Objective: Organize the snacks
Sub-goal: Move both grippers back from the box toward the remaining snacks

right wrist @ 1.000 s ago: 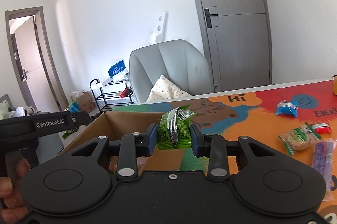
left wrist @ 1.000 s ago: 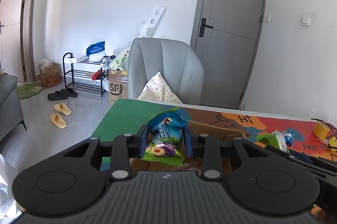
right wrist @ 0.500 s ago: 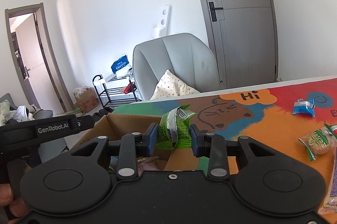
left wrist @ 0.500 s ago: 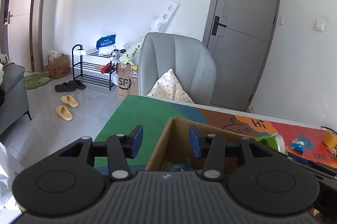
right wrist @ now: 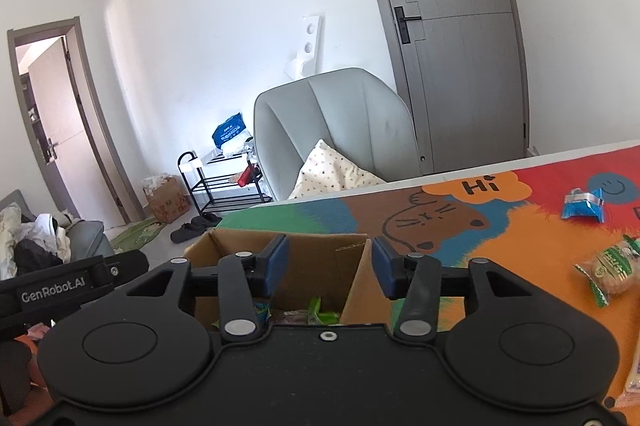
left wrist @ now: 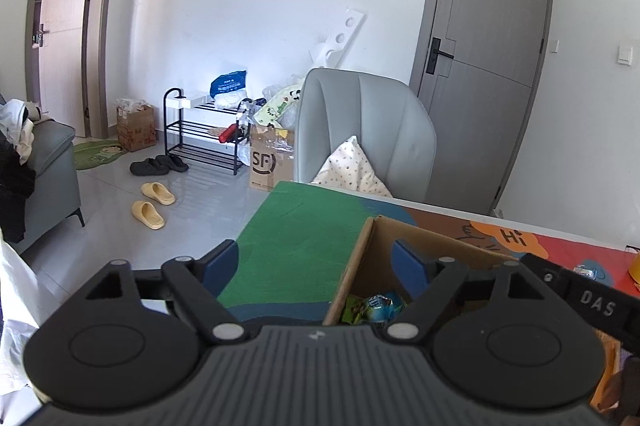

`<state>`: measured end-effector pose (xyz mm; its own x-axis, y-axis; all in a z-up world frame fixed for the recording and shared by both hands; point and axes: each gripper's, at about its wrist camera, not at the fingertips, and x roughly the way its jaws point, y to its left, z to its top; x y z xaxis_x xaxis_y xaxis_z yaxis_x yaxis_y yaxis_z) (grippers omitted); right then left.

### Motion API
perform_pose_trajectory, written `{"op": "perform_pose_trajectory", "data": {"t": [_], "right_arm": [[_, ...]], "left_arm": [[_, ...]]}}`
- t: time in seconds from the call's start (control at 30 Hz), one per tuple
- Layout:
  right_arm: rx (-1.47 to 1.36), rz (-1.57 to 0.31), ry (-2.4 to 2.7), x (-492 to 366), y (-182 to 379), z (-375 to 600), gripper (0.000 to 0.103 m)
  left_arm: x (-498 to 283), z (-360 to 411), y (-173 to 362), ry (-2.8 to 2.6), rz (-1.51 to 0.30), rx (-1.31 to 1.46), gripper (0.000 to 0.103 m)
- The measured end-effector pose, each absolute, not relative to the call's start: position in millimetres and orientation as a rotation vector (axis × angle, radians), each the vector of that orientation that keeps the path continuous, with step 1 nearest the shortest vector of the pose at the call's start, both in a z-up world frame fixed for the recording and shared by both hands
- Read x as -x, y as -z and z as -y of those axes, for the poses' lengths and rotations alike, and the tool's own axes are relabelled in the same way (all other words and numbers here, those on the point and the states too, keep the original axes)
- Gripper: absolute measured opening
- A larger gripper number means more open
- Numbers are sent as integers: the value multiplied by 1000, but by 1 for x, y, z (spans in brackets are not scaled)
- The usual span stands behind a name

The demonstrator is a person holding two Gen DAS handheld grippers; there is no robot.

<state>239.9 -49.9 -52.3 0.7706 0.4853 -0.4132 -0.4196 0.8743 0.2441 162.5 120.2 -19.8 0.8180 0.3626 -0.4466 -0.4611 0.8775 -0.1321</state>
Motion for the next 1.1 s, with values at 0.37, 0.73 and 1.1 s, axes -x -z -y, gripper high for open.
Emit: {"op": "perform_pose_trajectory", "data": {"t": [0.37,0.73,1.1], "right_arm": [[-178,-509,-415,-228,59,85,62],[-176,-501,-316,-209,59,128,92],[-188,-506,-255,-199,64,165,98]], "left_arm": [[-154,-102,18,-489,-427,202,94],[-157,-65,20,-449,-437,163,100],[-154,-28,20,-371,-453,119,100]]}}
